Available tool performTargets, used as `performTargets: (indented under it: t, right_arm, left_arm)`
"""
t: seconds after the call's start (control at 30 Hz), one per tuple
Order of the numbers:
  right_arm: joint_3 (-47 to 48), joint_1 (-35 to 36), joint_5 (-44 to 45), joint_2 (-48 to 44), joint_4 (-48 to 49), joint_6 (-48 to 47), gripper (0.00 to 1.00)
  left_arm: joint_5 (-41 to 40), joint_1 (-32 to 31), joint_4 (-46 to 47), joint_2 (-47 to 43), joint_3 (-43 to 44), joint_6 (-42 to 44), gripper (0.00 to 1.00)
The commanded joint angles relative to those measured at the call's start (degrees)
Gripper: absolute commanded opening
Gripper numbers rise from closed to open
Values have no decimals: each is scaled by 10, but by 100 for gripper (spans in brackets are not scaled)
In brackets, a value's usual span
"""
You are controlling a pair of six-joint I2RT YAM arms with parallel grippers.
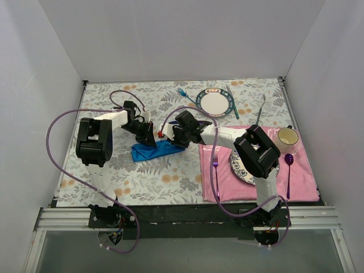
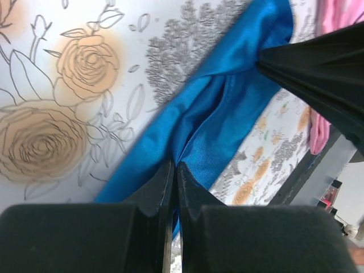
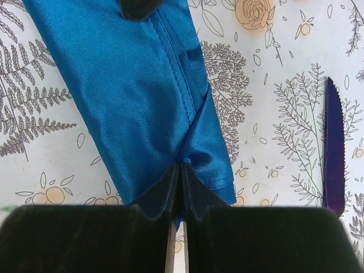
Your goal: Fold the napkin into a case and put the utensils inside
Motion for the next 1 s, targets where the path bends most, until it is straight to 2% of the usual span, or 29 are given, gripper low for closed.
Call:
performTargets:
  t: [0.0, 0.23, 0.37, 0.47, 0.57, 0.97]
  right_arm:
    - [22, 0, -35, -2, -16, 2, 13]
    - [52, -7, -120, -36, -1, 82, 22]
    - [88, -7, -135, -13, 21, 142, 23]
    - [116, -11, -137, 15, 27, 169, 16]
    - [97, -14, -137, 21, 63, 184, 14]
    - [130, -11, -134, 89, 69, 182, 2]
  left_arm:
    - [-10, -1, 23, 25, -1, 19, 0]
    - [-17, -1, 28, 24, -28, 25, 0]
    - [-14, -1, 27, 16, -35, 27, 0]
    - [-11, -1, 25, 9, -47, 28, 0]
    - [-14, -2, 21, 2, -58, 34, 0]
    - [-4, -7, 23, -13, -70, 20, 0]
